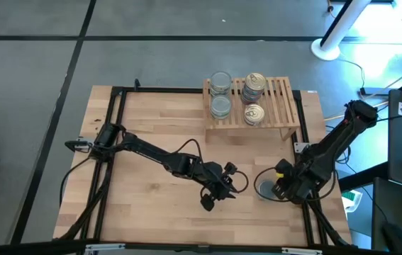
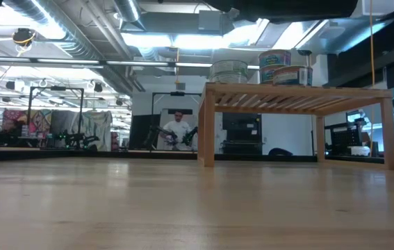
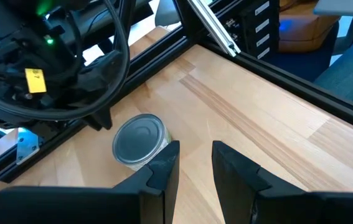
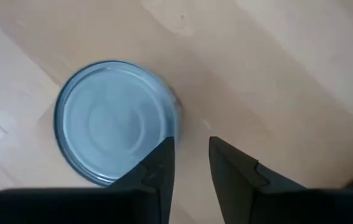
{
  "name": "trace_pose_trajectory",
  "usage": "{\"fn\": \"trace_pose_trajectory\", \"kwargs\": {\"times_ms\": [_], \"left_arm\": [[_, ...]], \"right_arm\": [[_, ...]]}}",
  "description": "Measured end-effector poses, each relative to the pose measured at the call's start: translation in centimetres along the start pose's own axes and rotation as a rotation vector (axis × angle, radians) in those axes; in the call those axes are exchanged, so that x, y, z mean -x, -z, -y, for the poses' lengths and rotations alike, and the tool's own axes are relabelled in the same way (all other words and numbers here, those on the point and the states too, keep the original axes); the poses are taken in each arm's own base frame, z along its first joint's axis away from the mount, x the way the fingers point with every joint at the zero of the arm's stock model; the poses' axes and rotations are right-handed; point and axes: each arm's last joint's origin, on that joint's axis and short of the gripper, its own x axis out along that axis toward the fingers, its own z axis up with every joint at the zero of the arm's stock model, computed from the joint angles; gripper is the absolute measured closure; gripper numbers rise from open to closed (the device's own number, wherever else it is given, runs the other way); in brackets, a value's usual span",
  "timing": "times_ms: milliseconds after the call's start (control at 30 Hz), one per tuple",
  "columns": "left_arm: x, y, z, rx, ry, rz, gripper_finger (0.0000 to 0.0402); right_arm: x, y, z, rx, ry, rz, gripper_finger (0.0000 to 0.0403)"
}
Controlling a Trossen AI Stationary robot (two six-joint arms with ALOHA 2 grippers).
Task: Stack canned seafood by type on shelf
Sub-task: Stack the green tuna can on top of the green tuna cans on the shelf
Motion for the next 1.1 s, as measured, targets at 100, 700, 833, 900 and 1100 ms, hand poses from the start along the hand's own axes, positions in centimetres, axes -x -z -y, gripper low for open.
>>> {"fn": "trace_pose_trajectory", "kwargs": {"times_ms": [100,700,833,900,1100], "left_arm": [[0.0,0.0,0.0,0.001,0.000,0.000,0.0312],[0.0,0.0,0.0,0.003,0.000,0.000,0.0312],[0.0,0.0,0.0,0.003,0.000,0.000,0.0312],[0.0,0.0,0.0,0.003,0.000,0.000,0.0312],[0.0,0.0,0.0,0.003,0.000,0.000,0.0312]], "right_arm": [[-0.5,0.1,-0.1,-0.008,-0.035,0.000,0.0304],[-1.2,0.3,-0.1,-0.015,-0.069,-0.009,0.0304],[-1.2,0.3,0.0,-0.014,-0.062,-0.009,0.0304],[-1.2,0.3,0.0,-0.014,-0.062,-0.009,0.0304],[-1.2,0.3,0.0,-0.013,-0.063,-0.009,0.0304]]}}
